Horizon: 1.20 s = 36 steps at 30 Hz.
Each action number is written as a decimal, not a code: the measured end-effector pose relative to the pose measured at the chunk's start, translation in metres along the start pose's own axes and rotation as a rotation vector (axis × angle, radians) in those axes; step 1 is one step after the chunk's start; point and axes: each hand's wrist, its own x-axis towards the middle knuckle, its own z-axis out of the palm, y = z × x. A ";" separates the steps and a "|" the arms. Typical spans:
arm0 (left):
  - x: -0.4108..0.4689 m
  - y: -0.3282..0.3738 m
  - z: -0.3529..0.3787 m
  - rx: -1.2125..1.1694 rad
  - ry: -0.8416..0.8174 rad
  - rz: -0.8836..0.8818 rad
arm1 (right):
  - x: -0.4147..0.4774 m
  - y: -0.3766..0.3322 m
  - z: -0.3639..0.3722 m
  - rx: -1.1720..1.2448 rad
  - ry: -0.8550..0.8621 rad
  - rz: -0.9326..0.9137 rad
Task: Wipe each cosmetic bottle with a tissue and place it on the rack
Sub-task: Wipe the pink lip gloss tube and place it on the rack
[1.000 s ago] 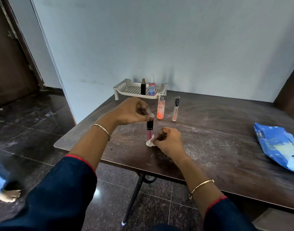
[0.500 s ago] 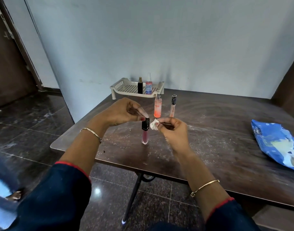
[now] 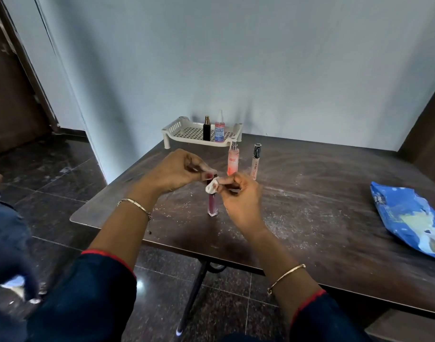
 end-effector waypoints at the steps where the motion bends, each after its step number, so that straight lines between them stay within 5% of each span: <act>1: -0.001 0.001 0.002 0.005 0.026 0.000 | -0.001 0.004 0.000 -0.032 -0.018 0.015; 9: 0.000 0.001 0.010 -0.028 0.075 0.039 | -0.011 0.019 -0.008 -0.408 -0.227 0.128; 18: 0.000 -0.008 0.012 -0.125 0.089 0.085 | 0.007 -0.011 -0.006 -0.086 -0.060 0.025; 36: 0.001 -0.009 0.015 -0.072 0.116 0.059 | 0.003 0.002 -0.010 -0.113 -0.113 0.044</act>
